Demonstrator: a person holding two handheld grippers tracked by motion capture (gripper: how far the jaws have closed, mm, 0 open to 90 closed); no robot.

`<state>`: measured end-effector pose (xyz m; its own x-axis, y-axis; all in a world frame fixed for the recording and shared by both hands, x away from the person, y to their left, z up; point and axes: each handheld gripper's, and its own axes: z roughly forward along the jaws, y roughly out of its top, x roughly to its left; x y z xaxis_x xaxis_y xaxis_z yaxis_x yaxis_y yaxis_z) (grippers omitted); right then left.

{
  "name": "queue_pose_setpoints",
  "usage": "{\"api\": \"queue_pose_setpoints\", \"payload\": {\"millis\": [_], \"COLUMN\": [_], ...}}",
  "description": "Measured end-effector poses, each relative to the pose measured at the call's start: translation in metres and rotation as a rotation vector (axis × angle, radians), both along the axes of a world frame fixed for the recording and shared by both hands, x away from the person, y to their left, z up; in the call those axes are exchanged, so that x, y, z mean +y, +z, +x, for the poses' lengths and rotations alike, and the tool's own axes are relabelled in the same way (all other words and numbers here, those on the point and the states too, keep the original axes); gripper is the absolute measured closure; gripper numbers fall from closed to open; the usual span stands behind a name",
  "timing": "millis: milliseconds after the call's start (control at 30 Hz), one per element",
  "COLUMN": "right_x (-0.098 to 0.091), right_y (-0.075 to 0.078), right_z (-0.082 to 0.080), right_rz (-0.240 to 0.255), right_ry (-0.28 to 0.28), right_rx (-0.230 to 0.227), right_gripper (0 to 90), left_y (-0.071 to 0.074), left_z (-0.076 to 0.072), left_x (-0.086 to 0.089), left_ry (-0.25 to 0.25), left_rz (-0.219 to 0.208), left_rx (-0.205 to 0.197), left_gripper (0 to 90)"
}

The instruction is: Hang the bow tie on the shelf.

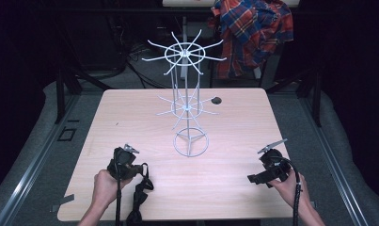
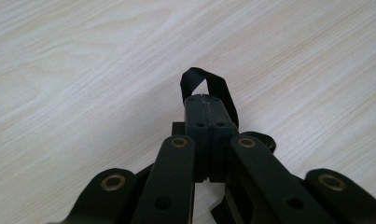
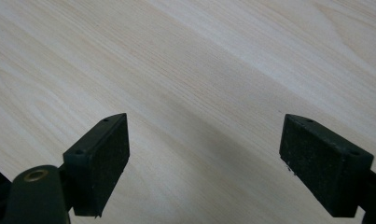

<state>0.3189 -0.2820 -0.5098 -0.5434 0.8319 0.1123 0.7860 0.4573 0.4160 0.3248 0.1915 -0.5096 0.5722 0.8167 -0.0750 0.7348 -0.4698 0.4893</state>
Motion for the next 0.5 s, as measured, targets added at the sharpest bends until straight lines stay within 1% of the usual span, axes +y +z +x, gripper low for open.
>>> {"api": "queue_pose_setpoints", "payload": {"millis": [67, 100, 200, 300, 333, 367, 500], "right_x": [0.000, -0.001, -0.001, -0.001, -0.001, -0.001, -0.001], "right_y": [0.000, 0.000, 0.000, 0.000, 0.000, 0.000, 0.000], "right_z": [0.000, 0.000, 0.000, 0.001, 0.001, 0.001, 0.001], "right_rz": [0.000, -0.013, -0.011, -0.011, -0.012, -0.012, -0.011], "right_ry": [-0.002, 0.002, 0.002, 0.003, 0.002, 0.002, 0.000], "right_rx": [0.002, 0.003, 0.002, 0.004, 0.005, 0.005, 0.002], "right_gripper": [15.4, 15.4, 15.3, 15.3, 15.3, 15.3, 15.3], "left_y": [0.004, 0.006, 0.013, 0.018, 0.019, 0.021, 0.027], "left_z": [-0.001, -0.001, -0.002, -0.003, -0.003, -0.004, -0.004], "left_x": [0.002, 0.003, 0.007, 0.011, 0.011, 0.013, 0.017], "left_ry": [0.007, 0.016, 0.029, 0.049, 0.055, 0.056, 0.068], "left_rz": [-0.003, -0.009, -0.013, -0.003, 0.000, 0.008, 0.006], "left_rx": [-0.015, -0.031, -0.067, -0.107, -0.113, -0.130, -0.161], "left_gripper": [90.0, 90.0, 90.0, 90.0, 90.0, 90.0, 90.0]}}
